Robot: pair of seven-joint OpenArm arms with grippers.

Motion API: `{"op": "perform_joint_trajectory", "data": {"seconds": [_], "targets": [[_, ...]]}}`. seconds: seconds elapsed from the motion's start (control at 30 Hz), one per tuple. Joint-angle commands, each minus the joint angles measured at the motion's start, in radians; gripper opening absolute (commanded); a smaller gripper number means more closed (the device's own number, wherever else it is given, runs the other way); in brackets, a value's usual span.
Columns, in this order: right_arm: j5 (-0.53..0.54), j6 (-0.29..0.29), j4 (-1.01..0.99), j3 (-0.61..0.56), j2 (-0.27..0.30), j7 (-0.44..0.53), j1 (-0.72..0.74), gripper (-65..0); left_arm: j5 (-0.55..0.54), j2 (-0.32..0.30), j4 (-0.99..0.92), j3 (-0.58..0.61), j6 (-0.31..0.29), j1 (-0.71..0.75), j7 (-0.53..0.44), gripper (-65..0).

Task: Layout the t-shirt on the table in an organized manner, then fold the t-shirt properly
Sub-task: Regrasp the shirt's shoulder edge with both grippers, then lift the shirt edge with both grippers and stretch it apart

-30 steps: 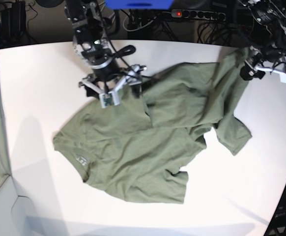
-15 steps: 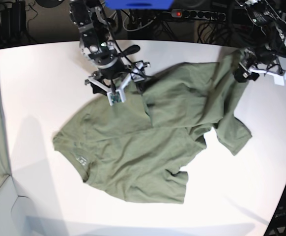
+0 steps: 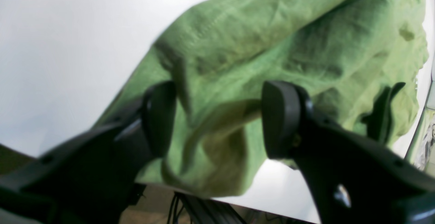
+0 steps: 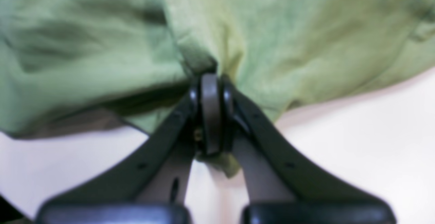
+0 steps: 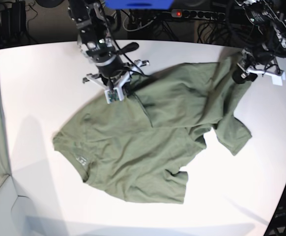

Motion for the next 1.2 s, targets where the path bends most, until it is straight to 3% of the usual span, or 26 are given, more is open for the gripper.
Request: {"op": "perform_joint_trajectory", "data": {"seconds": [0.0, 0.2, 0.53, 0.63, 0.8, 1.0, 1.17], "targets": [[0.004, 0.002, 0.062, 0.017, 0.006, 0.036, -0.011, -65.0, -0.005, -0.011, 0.011, 0.000, -0.001, -0.001, 0.005, -26.6], [0.004, -0.001, 0.277, 0.137, 0.002, 0.037, -0.081, -65.0, -0.017, -0.009, 0.022, 0.000, -0.001, 0.035, 0.010, -26.6], [0.006, -0.001, 0.306, 0.471, -0.161, 0.145, -0.081, -65.0, -0.019, -0.002, 0.023, 0.021, -0.001, 0.078, 0.012, -26.6], [0.018, -0.001, 0.303, 0.546, -0.161, 0.142, -0.080, -65.0, -0.019, -0.009, 0.023, 0.073, -0.001, 0.105, 0.002, -26.7], [0.150, -0.001, 0.284, 0.577, -0.161, 0.139, -0.113, -65.0, -0.019, -0.006, 0.023, 0.084, -0.001, 0.108, 0.009, -26.7], [0.159, -0.001, 0.267, 0.577, -0.161, 0.137, -0.116, -65.0, -0.019, -0.005, 0.026, 0.086, -0.001, 0.107, 0.010, -27.4], [0.159, -0.001, 0.240, 0.579, -0.161, 0.137, -0.116, -65.0, -0.019, -0.002, 0.055, 0.086, -0.001, 0.107, 0.010, -41.2]]}}
